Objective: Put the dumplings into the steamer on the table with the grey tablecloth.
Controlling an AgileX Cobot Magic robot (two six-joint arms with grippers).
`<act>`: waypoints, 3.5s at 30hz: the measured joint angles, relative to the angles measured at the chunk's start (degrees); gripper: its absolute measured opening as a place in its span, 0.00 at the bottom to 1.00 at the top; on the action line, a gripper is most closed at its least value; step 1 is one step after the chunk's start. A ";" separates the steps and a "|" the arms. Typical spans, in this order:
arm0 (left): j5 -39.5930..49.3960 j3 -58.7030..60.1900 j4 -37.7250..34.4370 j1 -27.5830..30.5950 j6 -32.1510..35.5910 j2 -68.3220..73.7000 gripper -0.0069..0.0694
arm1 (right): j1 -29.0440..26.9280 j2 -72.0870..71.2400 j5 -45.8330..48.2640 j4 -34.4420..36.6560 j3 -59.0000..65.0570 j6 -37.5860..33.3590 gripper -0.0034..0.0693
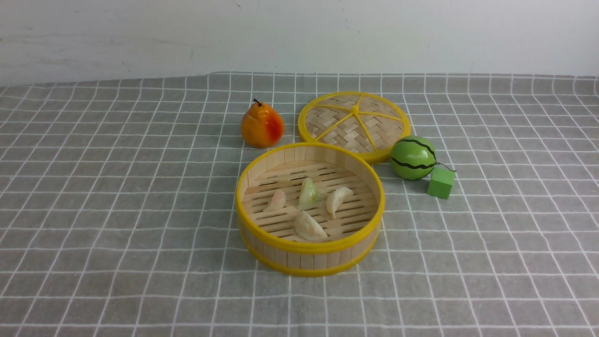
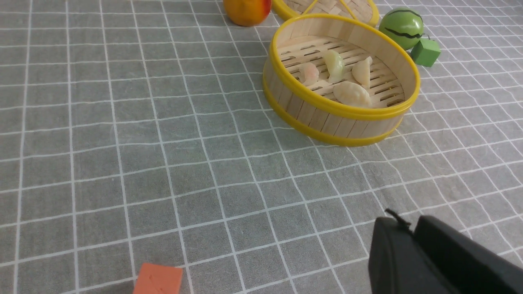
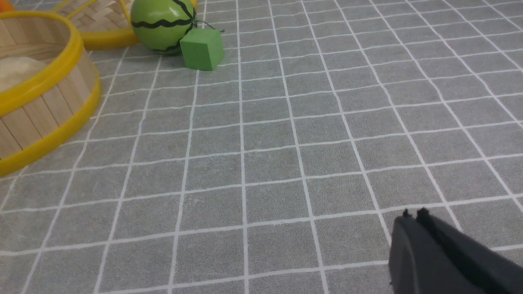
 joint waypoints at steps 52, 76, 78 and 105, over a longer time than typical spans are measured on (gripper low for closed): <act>-42.90 39.66 -3.79 30.09 -1.51 -12.56 0.07 | 0.00 0.00 0.02 -0.16 0.00 0.05 0.06; -33.42 39.97 -4.44 31.55 1.54 -12.56 0.07 | 0.00 0.00 0.02 -0.16 0.00 0.10 0.10; -33.42 39.97 -4.44 31.55 1.54 -12.56 0.07 | 0.00 0.00 0.02 -0.16 0.00 0.10 0.10; -33.42 39.97 -4.44 31.55 1.54 -12.56 0.08 | 0.00 0.00 0.02 -0.16 0.00 0.10 0.15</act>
